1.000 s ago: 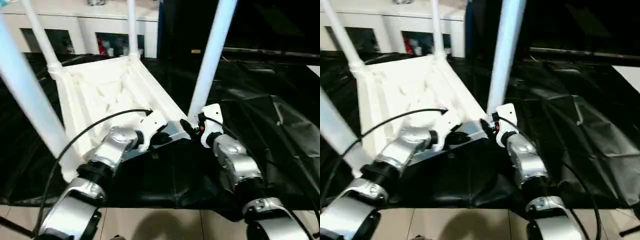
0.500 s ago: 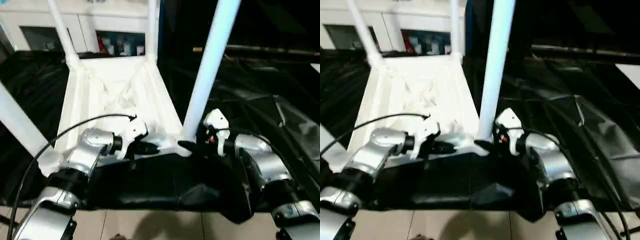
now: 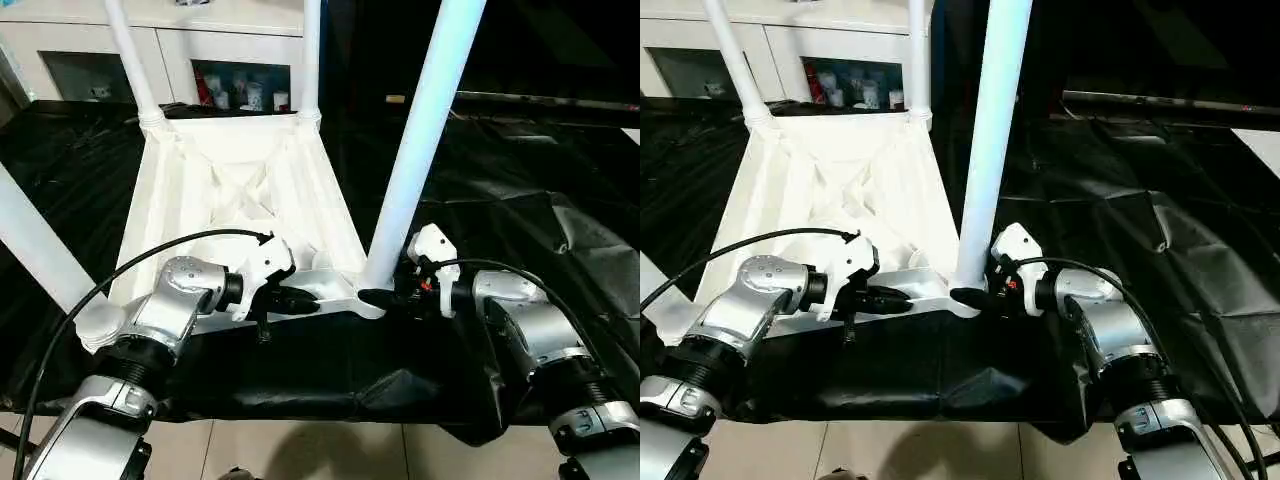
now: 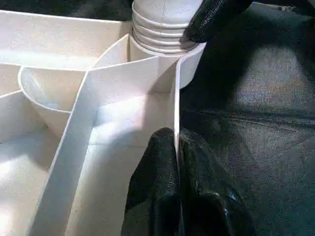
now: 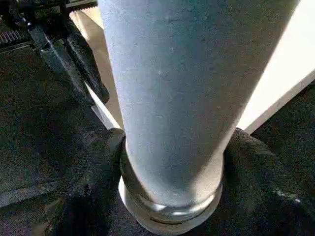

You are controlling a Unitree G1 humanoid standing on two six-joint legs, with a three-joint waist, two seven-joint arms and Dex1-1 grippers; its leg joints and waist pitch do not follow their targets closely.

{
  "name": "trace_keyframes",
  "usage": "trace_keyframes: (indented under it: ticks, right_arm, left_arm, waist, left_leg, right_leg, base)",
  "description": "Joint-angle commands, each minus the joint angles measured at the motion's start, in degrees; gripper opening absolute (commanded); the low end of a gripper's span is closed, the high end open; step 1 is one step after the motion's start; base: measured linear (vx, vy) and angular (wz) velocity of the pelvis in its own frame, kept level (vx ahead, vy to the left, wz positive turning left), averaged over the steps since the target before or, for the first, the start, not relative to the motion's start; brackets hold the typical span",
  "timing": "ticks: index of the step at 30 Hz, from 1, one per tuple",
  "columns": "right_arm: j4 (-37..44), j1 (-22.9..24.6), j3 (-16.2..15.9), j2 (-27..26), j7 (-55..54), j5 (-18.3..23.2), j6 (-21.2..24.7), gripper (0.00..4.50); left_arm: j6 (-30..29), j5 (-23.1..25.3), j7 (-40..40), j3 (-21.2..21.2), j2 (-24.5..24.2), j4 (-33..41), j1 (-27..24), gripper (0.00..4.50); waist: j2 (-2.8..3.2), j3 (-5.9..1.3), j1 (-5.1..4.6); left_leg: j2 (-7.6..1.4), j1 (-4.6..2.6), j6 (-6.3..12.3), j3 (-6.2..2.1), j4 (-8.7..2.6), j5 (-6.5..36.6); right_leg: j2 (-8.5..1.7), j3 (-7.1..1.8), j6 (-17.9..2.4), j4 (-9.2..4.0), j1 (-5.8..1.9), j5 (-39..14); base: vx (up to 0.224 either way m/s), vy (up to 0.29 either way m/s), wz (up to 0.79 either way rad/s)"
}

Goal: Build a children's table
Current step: Rotate leg to tighten

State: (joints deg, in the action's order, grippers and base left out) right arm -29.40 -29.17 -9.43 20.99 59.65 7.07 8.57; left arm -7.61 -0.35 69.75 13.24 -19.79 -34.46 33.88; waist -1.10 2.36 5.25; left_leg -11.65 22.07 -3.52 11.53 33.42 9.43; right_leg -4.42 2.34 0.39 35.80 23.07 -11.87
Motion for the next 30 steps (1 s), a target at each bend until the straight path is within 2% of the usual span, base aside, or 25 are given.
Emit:
trace_keyframes:
  ticks: [1,3,5,6,9,11,12,13,14,17,22,23,24,26,30]
  right_arm:
    - [0.6,0.4,-0.1,0.3,0.6,0.6,0.5,2.70]
    - [-0.2,0.4,0.5,-0.3,-1.1,0.3,0.3,2.69]
    - [-3.4,-0.4,2.2,-2.1,-7.5,-0.9,-0.4,2.69]
    - [-6.8,-1.1,3.9,-4.4,-15.0,-1.8,-0.3,2.68]
    - [-8.6,-1.4,4.6,-6.1,-19.8,-2.4,-0.3,2.68]
    - [-9.3,-1.0,5.4,-9.5,-25.5,-2.4,0.4,2.68]
    - [-9.3,-1.0,5.4,-9.5,-25.5,-2.4,0.4,2.68]
    - [-9.7,-0.9,5.8,-11.5,-28.4,-2.4,0.8,2.68]
    - [-10.4,-1.1,5.5,-15.0,-33.5,-3.2,0.7,2.68]
    - [-13.1,-2.7,5.1,-20.7,-40.5,-4.3,-0.5,2.67]
    - [-13.5,-3.5,5.9,-21.7,-40.1,-3.0,-2.5,2.67]
    - [-13.2,-3.5,6.5,-21.6,-39.3,-2.3,-2.9,3.02]
    - [-13.1,-3.5,6.5,-21.5,-39.0,-2.2,-2.9,3.02]
    - [-11.4,-3.3,7.5,-19.6,-35.3,-1.2,-3.6,3.39]
    - [-9.9,-3.3,7.6,-16.4,-30.2,-0.7,-3.0,3.68]
  left_arm:
    - [0.5,-4.2,1.7,-1.5,1.1,1.1,-1.0,0.00]
    - [0.2,-3.7,0.6,-1.5,1.1,0.9,-1.0,0.00]
    - [-0.2,-1.9,-3.2,-1.4,1.9,-0.8,-0.4,0.00]
    - [-0.4,-0.6,-8.0,-1.9,3.6,-3.2,0.9,0.00]
    - [-0.8,0.2,-11.4,-2.1,5.2,-4.8,1.8,0.00]
    - [-1.8,1.2,-15.8,-2.0,7.7,-6.6,3.1,0.00]
    - [-1.8,1.2,-15.8,-2.0,7.7,-6.6,3.1,0.00]
    - [-2.7,1.6,-18.1,-2.0,9.1,-7.4,3.8,0.00]
    - [-4.1,1.9,-22.7,-2.3,12.1,-8.6,5.0,0.00]
    - [-4.3,2.9,-27.2,-1.6,15.8,-10.1,6.0,0.00]
    - [-2.9,3.6,-26.7,-0.9,15.7,-10.0,5.6,0.00]
    - [-2.7,3.5,-26.5,-1.0,15.5,-9.8,5.5,0.00]
    - [-2.7,3.5,-26.4,-1.0,15.5,-9.7,5.4,0.00]
    - [-1.8,3.1,-24.4,-1.3,14.1,-9.2,5.1,0.00]
    - [-0.8,2.9,-20.9,-1.1,12.2,-8.2,4.4,0.00]
  waist:
    - [-1.00,-3.19,0.09]
    - [-0.94,-3.16,0.05]
    - [-0.79,-3.07,-0.04]
    - [-0.76,-2.98,-0.31]
    - [-0.87,-2.94,-0.81]
    - [-0.83,-2.91,-0.79]
    - [-0.83,-2.94,-0.88]
    - [-0.70,-3.00,-0.86]
    - [-0.66,-3.05,-0.85]
    - [-0.58,-3.08,-1.03]
    - [-0.60,-2.99,-0.93]
    - [-0.64,-2.94,-0.94]
    - [-0.65,-2.94,-0.93]
    - [-0.69,-3.01,-0.86]
    - [-0.80,-3.16,-0.71]
  left_leg:
    - [-1.77,-1.17,3.06,-0.70,-3.42,10.2]
    - [-1.77,-1.19,2.95,-0.70,-3.44,10.3]
    - [-1.71,-1.15,2.61,-0.75,-3.52,10.8]
    - [-1.74,-1.27,1.88,-0.74,-3.62,11.8]
    - [-1.64,-1.40,-0.22,-1.02,-3.88,14.1]
    - [-1.62,-1.55,0.12,-0.93,-3.78,14.4]
    - [-1.56,-1.41,0.16,-0.97,-3.86,14.2]
    - [-1.58,-1.33,0.10,-1.02,-3.88,13.8]
    - [-1.63,-1.51,0.06,-0.89,-3.81,13.2]
    - [-1.48,-1.44,-0.13,-0.90,-3.86,12.8]
    - [-1.48,-1.44,0.24,-1.02,-4.04,14.5]
    - [-1.49,-1.42,0.28,-1.03,-4.09,14.9]
    - [-1.48,-1.41,0.28,-1.03,-4.10,15.1]
    - [-1.53,-1.39,0.52,-1.07,-4.10,15.2]
    - [-1.54,-1.14,1.66,-0.95,-3.89,12.7]
  right_leg:
    - [-3.47,-2.08,-12.8,-4.25,-2.44,-7.2]
    - [-3.47,-2.09,-12.8,-4.27,-2.38,-7.3]
    - [-3.53,-2.10,-12.6,-4.38,-2.32,-8.2]
    - [-3.51,-2.14,-12.5,-4.56,-2.05,-9.8]
    - [-3.61,-2.08,-11.0,-5.02,-2.16,-15.1]
    - [-3.58,-2.25,-10.8,-5.19,-1.94,-14.6]
    - [-3.57,-2.27,-10.7,-5.10,-2.05,-14.1]
    - [-3.57,-2.26,-10.7,-4.99,-2.16,-13.5]
    - [-3.50,-2.33,-10.9,-4.93,-1.94,-12.2]
    - [-3.48,-2.27,-11.2,-4.94,-2.02,-11.1]
    - [-3.51,-2.23,-10.0,-5.28,-2.14,-12.8]
    - [-3.49,-2.24,-9.8,-5.34,-2.12,-13.2]
    - [-3.50,-2.24,-9.7,-5.37,-2.12,-13.5]
    - [-3.58,-2.27,-9.5,-5.40,-2.17,-13.7]
    - [-3.49,-2.21,-10.5,-4.95,-2.50,-9.2]
  base:
    - [0.000,0.000,0.00]
    - [0.000,0.000,0.00]
    - [0.000,0.000,0.00]
    - [0.000,0.000,0.00]
    - [0.000,0.000,0.00]
    - [0.000,0.000,0.00]
    - [0.000,0.000,0.00]
    - [0.000,0.000,0.00]
    - [0.000,0.000,0.00]
    - [0.000,0.000,0.00]
    - [0.000,0.000,0.00]
    - [0.000,0.000,0.00]
    - [0.000,0.000,0.00]
    - [0.000,0.000,0.00]
    - [0.000,0.000,0.00]
